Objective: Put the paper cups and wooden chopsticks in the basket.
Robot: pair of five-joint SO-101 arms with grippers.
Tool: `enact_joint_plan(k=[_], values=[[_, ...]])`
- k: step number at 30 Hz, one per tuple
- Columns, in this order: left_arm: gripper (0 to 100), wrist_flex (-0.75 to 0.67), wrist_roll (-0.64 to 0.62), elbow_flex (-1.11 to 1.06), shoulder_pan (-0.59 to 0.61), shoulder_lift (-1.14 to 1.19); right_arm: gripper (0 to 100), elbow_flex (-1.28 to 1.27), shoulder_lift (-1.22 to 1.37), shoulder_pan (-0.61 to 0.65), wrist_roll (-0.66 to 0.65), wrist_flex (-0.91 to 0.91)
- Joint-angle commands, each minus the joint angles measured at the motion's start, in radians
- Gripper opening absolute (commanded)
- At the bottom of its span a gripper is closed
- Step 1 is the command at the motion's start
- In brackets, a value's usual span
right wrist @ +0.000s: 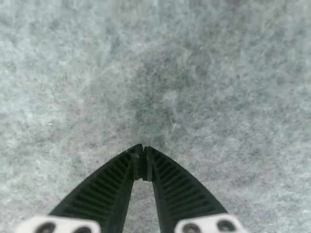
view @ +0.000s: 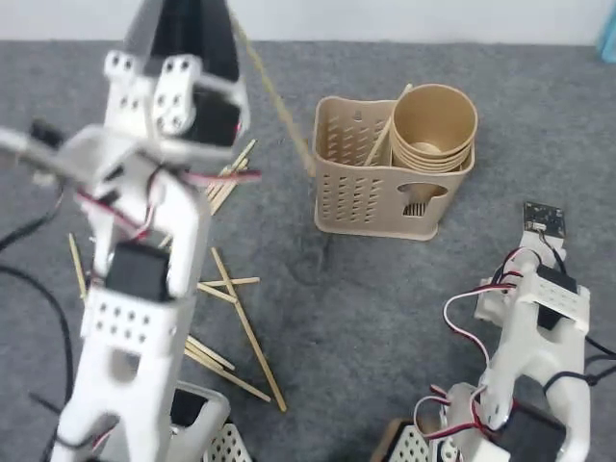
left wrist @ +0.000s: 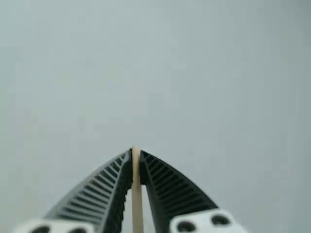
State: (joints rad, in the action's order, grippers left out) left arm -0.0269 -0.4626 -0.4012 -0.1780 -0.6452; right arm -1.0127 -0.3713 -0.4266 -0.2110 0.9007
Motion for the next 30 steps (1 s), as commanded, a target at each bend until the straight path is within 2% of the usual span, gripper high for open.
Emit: enact_joint_plan(k=[1, 10, 18, 26, 30], values=[[1, -0.026, 0.011, 0.059, -0.011, 0.104, 0.8, 0.005, -0.044, 0.004, -0.015, -0.005], [1, -0.114, 0.005, 0.064, -0.055, 0.204, 0.8, 0.005, -0.045, 0.007, -0.014, -0.010], [1, -0.109, 0.009, 0.102, -0.074, 0.215, 0.8, 0.005, -0.045, 0.008, -0.015, -0.012], [1, -0.117, 0.011, 0.022, -0.081, 0.221, 0.8, 0.005, -0.045, 0.008, -0.015, -0.010], [1, -0.218, 0.012, 0.005, -0.066, 0.273, 0.8, 0.005, -0.047, 0.005, -0.015, -0.008]])
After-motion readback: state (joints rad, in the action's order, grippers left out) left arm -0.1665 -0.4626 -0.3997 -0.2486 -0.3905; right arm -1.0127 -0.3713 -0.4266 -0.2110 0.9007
